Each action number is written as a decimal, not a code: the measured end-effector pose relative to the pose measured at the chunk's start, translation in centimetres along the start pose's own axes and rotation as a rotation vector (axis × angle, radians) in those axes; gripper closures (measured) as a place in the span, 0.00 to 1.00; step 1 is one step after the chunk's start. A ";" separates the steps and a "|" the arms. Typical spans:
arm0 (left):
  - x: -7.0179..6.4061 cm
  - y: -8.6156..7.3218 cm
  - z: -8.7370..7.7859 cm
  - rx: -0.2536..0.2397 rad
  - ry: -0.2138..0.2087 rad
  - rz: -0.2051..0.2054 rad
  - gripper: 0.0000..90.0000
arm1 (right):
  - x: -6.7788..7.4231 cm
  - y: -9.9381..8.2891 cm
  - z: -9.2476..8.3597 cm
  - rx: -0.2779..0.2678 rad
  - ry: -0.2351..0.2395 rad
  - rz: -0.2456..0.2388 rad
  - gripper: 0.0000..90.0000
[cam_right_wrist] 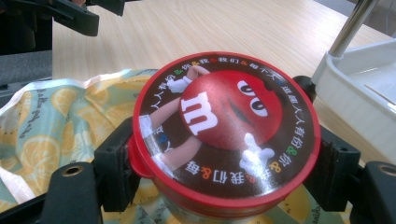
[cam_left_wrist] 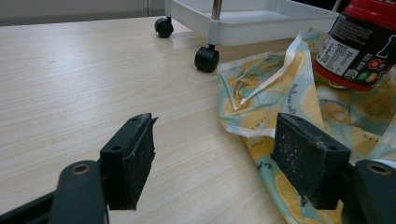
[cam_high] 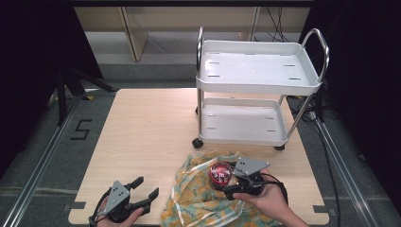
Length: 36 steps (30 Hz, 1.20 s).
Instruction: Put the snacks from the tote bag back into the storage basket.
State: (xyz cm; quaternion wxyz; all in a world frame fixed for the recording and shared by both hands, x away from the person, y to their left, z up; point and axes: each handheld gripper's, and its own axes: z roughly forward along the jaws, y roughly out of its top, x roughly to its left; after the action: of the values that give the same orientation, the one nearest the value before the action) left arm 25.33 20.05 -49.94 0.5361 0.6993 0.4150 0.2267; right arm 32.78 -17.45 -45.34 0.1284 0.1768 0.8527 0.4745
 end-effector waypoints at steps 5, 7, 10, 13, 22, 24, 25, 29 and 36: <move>0.0 0.0 0.0 0.002 0.000 0.005 0.32 | -0.1 0.2 -0.1 -0.007 0.000 0.000 0.29; 0.0 0.0 0.0 -0.001 0.000 0.001 0.32 | -0.2 0.3 -0.1 -0.010 -0.002 -0.004 0.29; 0.0 0.0 0.0 0.000 0.000 0.002 0.32 | -0.3 0.3 -0.1 -0.008 -0.005 -0.005 0.29; 0.0 0.0 0.0 0.001 0.000 0.004 0.32 | -0.3 0.4 -0.2 -0.011 -0.009 0.006 0.29; 0.1 0.0 0.0 -0.004 -0.003 0.006 0.32 | -0.5 0.6 -0.3 -0.022 -0.020 -0.002 0.29; 0.0 0.0 -0.1 0.003 0.007 0.007 0.32 | -0.5 0.7 -0.4 -0.016 -0.034 -0.003 0.29; 0.0 0.0 -0.1 0.003 0.007 0.007 0.32 | -0.6 0.7 -0.3 -0.017 -0.027 -0.001 0.29; 0.1 0.0 0.0 -0.002 0.000 0.005 0.32 | -0.7 0.7 -0.3 -0.024 -0.028 0.003 0.29; 0.0 0.0 0.0 -0.002 0.002 0.001 0.32 | -0.8 0.8 -0.3 -0.024 -0.039 0.006 0.29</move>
State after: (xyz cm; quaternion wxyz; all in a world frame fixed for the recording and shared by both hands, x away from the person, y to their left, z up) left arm 25.33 20.09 -49.92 0.5361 0.6987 0.4152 0.2280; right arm 33.56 -17.66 -44.48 0.1455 0.1868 0.8438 0.4816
